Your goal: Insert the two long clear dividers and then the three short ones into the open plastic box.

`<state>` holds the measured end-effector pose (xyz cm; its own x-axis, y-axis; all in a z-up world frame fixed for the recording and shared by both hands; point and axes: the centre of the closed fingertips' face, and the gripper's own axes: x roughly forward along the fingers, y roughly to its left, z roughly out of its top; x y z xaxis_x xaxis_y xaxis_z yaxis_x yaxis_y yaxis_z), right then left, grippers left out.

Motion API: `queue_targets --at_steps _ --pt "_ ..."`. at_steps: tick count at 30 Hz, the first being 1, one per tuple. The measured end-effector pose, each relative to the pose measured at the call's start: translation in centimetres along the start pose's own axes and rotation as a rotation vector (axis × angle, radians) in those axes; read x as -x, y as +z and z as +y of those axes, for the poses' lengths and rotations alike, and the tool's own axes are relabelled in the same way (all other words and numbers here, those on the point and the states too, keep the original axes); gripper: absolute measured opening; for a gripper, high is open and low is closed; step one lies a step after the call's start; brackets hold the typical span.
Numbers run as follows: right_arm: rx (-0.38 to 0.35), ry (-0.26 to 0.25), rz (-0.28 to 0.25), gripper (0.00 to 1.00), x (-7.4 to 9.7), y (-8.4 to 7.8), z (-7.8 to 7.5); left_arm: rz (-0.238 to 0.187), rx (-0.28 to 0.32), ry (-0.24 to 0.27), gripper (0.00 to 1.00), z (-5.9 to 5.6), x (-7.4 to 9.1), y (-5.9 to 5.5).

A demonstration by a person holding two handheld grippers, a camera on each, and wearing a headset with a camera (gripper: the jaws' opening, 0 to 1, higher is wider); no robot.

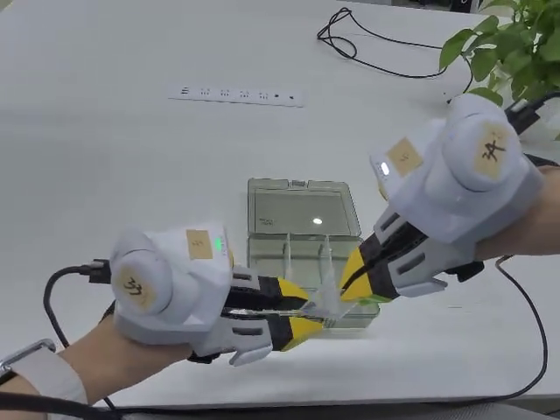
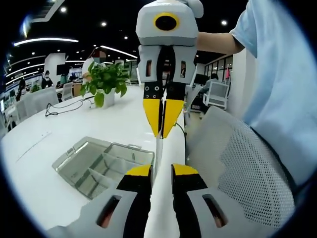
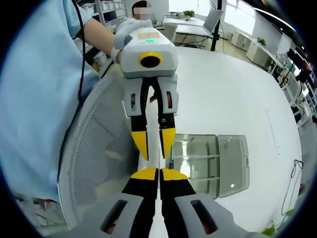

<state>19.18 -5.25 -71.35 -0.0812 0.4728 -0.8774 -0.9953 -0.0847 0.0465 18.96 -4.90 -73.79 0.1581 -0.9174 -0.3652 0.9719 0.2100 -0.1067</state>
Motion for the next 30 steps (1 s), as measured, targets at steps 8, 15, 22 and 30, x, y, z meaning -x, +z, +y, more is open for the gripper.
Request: queue_targets --at_steps 8,15,22,30 --pt "-0.014 -0.017 0.015 0.02 -0.8 0.9 -2.0 0.035 0.071 0.113 0.46 2.3 1.7 -1.6" --pt "-0.051 -0.035 0.012 0.03 -1.8 1.5 -4.1 0.019 0.114 0.236 0.73 4.4 3.6 -2.5" --pt "-0.088 -0.047 0.0 0.03 -2.8 1.9 -5.7 0.046 0.135 0.339 1.0 6.0 4.8 -3.5" --pt "-0.107 -0.065 0.001 0.02 -4.1 2.0 -7.5 0.045 0.152 0.36 1.0 6.1 5.6 -3.9"
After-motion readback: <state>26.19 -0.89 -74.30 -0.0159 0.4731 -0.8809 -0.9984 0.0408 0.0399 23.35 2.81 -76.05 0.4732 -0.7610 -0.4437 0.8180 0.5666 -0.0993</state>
